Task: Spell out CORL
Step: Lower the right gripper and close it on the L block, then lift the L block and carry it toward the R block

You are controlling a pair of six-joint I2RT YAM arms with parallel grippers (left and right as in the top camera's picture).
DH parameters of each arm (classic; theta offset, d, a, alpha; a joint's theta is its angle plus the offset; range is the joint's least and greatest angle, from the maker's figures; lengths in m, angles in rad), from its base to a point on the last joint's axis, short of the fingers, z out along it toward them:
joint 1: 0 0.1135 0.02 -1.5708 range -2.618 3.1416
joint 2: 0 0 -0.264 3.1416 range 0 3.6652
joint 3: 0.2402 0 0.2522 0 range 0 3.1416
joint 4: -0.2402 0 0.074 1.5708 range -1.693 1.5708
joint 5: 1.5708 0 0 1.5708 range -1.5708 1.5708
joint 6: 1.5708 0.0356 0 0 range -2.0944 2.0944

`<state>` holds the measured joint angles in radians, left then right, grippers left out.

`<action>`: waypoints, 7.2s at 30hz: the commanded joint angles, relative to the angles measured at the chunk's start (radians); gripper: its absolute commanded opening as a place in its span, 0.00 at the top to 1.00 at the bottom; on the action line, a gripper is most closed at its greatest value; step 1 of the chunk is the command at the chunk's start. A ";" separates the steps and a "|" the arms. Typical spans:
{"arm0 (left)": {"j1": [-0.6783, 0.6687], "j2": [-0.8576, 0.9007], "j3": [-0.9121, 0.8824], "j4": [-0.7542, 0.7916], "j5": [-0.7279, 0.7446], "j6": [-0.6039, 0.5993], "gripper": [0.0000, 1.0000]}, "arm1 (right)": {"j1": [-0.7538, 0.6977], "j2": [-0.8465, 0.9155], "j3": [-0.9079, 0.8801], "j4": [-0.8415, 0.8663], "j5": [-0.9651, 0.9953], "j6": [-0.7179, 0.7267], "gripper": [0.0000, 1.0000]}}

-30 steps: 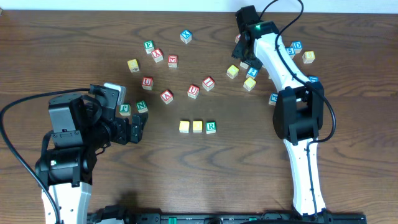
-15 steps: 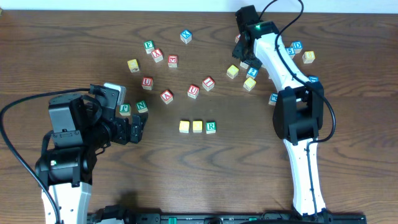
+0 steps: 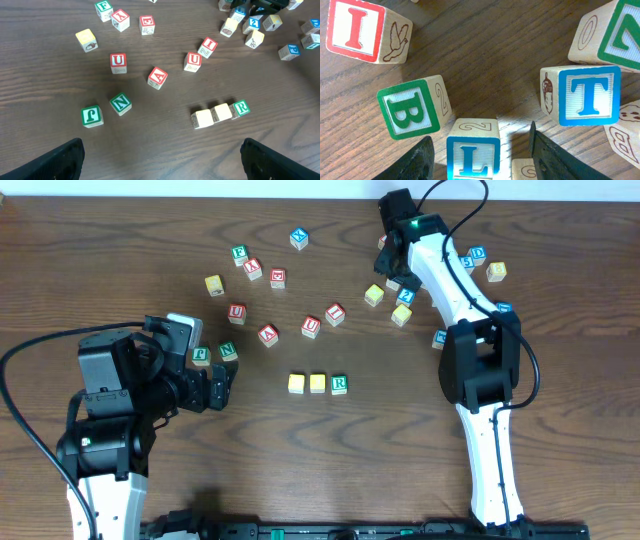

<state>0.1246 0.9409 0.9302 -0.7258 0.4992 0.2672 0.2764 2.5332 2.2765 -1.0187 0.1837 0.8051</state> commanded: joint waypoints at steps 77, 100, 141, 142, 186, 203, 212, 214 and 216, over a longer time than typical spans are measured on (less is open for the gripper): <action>0.003 -0.001 0.024 0.000 0.013 0.016 0.02 | 0.023 0.053 -0.003 0.047 0.057 0.061 0.47; 0.003 -0.001 0.024 0.000 0.013 0.016 0.02 | 0.024 0.051 0.063 -0.010 0.056 0.043 0.52; 0.003 -0.001 0.024 0.000 0.013 0.016 0.02 | 0.029 -0.132 0.067 -0.180 0.050 -0.204 0.87; 0.003 -0.001 0.024 0.000 0.013 0.016 0.02 | 0.032 -0.148 0.067 -0.202 0.049 -0.217 0.89; 0.003 -0.001 0.024 0.000 0.013 0.016 0.02 | 0.302 -0.503 -0.140 -0.434 0.113 -0.236 0.99; 0.003 -0.001 0.024 0.000 0.013 0.016 0.02 | 0.426 -0.807 -0.804 -0.032 0.046 -0.104 0.99; 0.003 -0.001 0.024 0.000 0.013 0.016 0.02 | 0.459 -0.807 -0.983 0.099 0.031 -0.039 0.97; 0.003 -0.001 0.024 0.000 0.013 0.016 0.02 | 0.459 -0.807 -1.003 0.114 0.034 -0.034 0.97; 0.003 -0.001 0.024 0.000 0.013 0.016 0.02 | 0.459 -0.807 -1.025 0.134 0.034 -0.031 0.97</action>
<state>0.1246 0.9409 0.9302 -0.7258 0.4992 0.2672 0.7315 1.7359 1.2793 -0.9031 0.2096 0.7418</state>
